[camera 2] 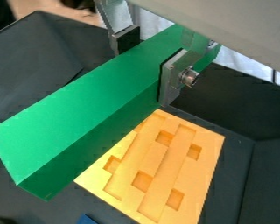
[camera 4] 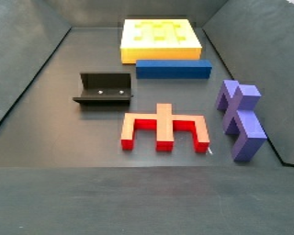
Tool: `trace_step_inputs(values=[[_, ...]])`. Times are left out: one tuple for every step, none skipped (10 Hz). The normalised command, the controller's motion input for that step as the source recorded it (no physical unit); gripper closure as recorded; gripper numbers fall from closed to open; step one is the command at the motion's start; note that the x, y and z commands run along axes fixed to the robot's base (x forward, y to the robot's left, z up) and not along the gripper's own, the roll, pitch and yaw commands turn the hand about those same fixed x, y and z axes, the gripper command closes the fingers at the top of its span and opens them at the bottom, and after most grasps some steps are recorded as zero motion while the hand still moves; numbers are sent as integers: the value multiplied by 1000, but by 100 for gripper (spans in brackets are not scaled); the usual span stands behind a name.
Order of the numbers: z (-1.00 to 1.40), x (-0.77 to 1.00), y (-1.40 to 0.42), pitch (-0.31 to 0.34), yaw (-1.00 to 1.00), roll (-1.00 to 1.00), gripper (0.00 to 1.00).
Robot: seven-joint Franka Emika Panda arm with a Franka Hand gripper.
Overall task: Pick up the green object. Move up. Move to above the board. Insert the green object.
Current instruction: Move to above the board, then insert the green object.
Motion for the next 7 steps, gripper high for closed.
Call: trace_step_inputs(values=[[34, 64, -30, 262, 858, 31, 100], [26, 69, -28, 218, 516, 35, 100], [28, 70, -28, 196, 379, 36, 100], [-771, -146, -80, -149, 0, 97, 100], [-854, -220, -74, -191, 31, 124, 100], [-840, -277, -37, -210, 111, 104, 100], [-814, -286, -14, -221, 149, 103, 100]])
